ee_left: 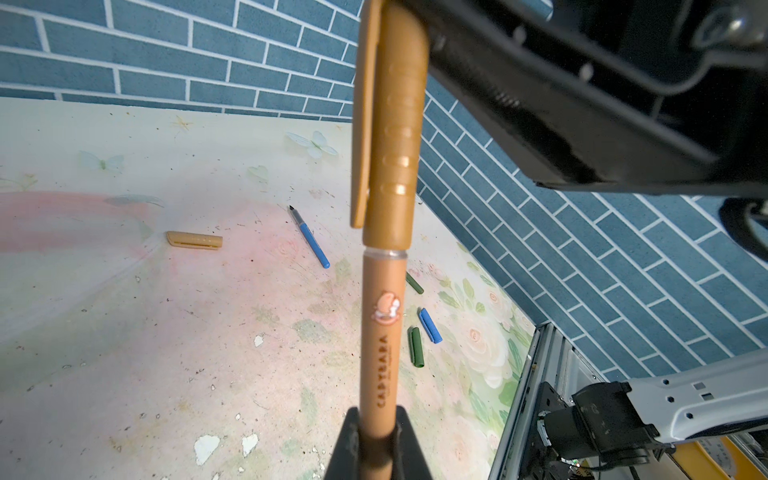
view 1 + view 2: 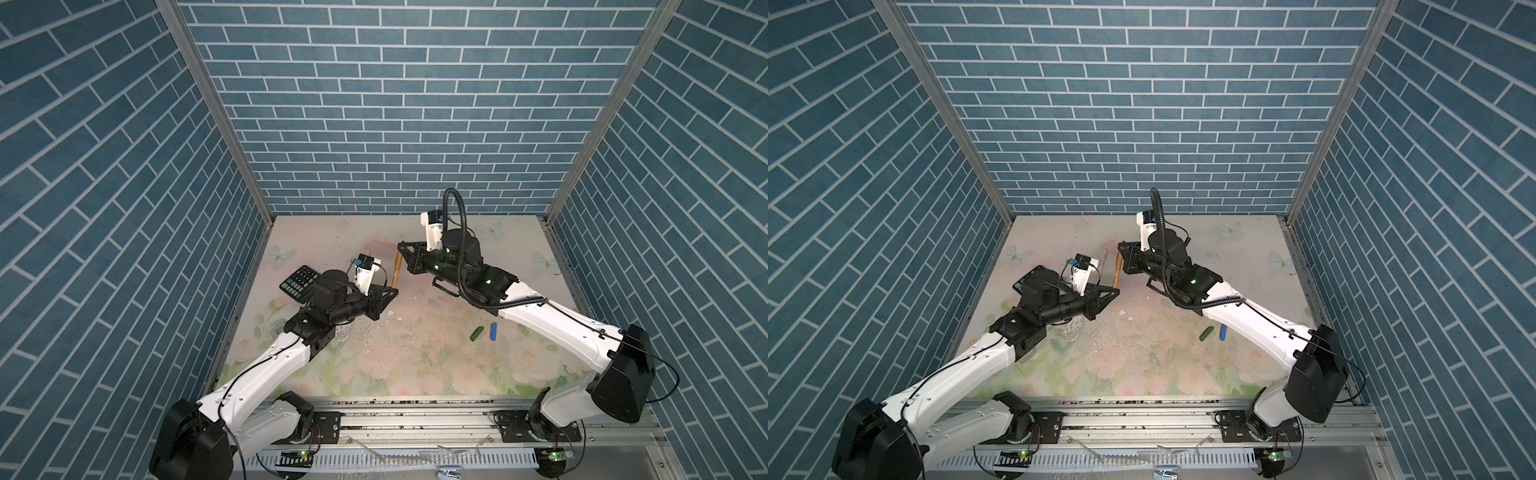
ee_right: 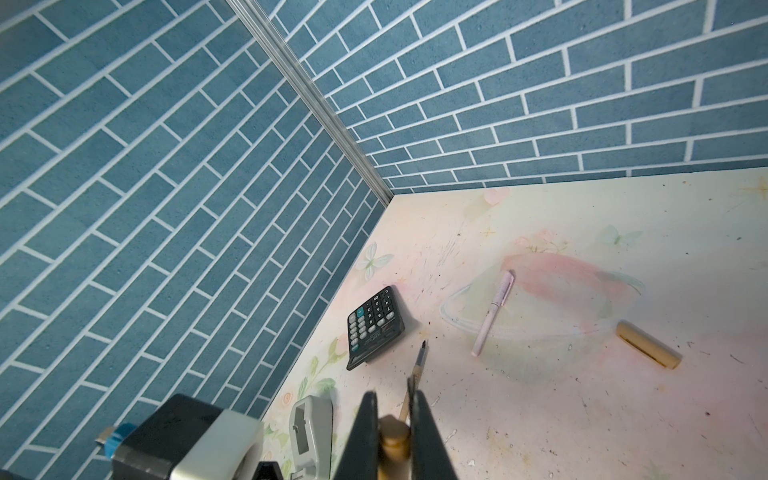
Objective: Insert the pens into the pen caps
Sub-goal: 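Draw the right gripper back from the capped pen while the left gripper holds it upright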
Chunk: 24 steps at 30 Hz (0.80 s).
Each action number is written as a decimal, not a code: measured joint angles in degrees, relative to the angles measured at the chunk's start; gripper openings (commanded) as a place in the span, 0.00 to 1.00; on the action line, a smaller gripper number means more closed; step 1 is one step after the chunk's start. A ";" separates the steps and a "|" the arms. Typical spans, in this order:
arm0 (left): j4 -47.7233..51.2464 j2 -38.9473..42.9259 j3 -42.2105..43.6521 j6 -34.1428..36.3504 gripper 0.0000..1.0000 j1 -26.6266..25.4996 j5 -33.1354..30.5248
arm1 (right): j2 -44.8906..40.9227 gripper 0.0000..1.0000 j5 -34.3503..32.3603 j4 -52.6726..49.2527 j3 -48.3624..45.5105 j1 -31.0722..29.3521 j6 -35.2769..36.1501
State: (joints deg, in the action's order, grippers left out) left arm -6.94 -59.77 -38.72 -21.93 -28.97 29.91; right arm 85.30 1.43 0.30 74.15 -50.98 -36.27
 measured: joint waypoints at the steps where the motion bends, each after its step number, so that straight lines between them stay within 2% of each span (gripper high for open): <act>1: 0.00 0.09 0.11 -0.02 0.00 0.17 0.17 | 0.04 0.01 -0.22 0.09 -0.09 -0.13 -0.02; 16: 1.14 0.20 0.22 -0.72 0.00 2.08 3.45 | 0.04 0.03 -3.50 2.08 -1.70 -1.84 -1.01; 19: 1.01 0.13 0.22 -0.83 0.00 2.12 3.65 | 0.00 0.11 -3.82 1.70 -1.33 -1.86 -1.01; 21: -0.24 -0.28 0.22 -0.83 0.00 2.21 4.09 | 0.00 0.25 -3.85 -0.13 0.28 -1.84 -0.92; 24: -6.95 -1.51 -0.98 -3.15 0.00 4.26 -0.09 | -0.28 0.38 -0.61 -8.39 3.89 -2.29 0.09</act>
State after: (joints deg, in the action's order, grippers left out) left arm -13.89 -61.28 -39.70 -25.08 -24.71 29.82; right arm 85.01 0.82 -8.10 78.04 -53.28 -36.18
